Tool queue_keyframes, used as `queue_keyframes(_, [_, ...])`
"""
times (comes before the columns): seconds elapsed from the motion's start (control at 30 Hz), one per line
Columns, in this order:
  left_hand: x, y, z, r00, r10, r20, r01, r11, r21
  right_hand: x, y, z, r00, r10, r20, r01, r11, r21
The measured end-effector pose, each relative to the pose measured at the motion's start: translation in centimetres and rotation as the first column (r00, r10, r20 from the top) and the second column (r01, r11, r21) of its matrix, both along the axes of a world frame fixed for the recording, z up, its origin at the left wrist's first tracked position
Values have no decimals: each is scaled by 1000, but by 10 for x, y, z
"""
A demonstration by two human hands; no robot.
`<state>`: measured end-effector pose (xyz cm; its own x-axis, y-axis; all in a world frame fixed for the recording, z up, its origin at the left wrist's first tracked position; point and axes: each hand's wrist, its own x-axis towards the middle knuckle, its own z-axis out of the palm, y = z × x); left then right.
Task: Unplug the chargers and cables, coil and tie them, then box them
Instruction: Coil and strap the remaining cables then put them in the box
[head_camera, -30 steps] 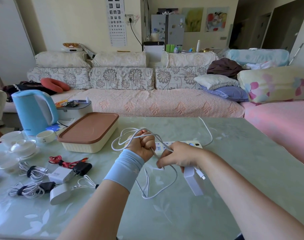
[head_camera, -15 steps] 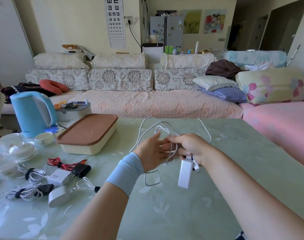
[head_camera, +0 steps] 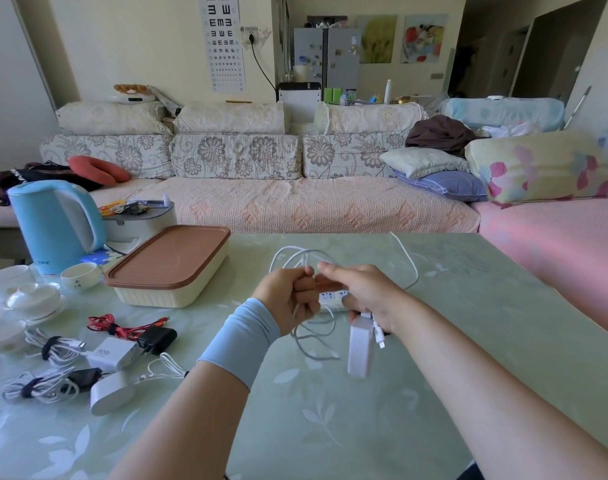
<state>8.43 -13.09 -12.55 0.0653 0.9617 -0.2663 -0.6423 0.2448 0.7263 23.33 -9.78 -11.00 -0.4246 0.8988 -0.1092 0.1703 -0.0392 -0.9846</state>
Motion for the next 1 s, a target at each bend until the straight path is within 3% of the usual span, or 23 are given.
queue_keyframes(0.07, [-4, 2, -1, 968, 77, 237, -84, 996, 19, -1, -9, -1, 988, 146, 57, -146, 989, 3])
queue_keyframes(0.17, [-3, -1, -3, 921, 151, 360, -168, 986, 17, -7, -16, -5, 944, 237, 229, -260, 963, 77])
queue_keyframes(0.27, [-5, 1, -2, 907, 222, 357, -226, 974, -31, -12, -9, -11, 916, 165, 367, -237, 958, 162])
queue_keyframes(0.37, [-10, 3, 1, 930, 242, 276, -229, 970, -82, -11, -2, -12, 934, 70, 350, -154, 964, 218])
queue_keyframes(0.5, [-18, 1, 2, 982, 142, 122, -125, 983, -135, -10, 2, -12, 900, -13, 436, -163, 917, 363])
queue_keyframes(0.57, [-22, -3, 5, 983, 76, 169, -56, 991, -117, -8, 3, -15, 865, -9, 503, -200, 911, 360])
queue_keyframes(0.67, [-22, -6, 8, 947, 42, 317, -21, 998, -67, -6, 3, -17, 876, 65, 477, -227, 929, 292])
queue_keyframes(0.83, [-30, -1, 6, 898, -50, 436, 86, 994, -63, -4, 8, -8, 710, -168, 684, -291, 815, 502])
queue_keyframes(0.9, [-31, 1, 2, 881, -48, 472, 105, 990, -96, -1, 11, -10, 734, -172, 657, -278, 807, 521])
queue_keyframes(1.0, [-32, 5, -7, 825, -33, 565, 111, 988, -105, -3, 10, -14, 890, 7, 456, -218, 885, 410])
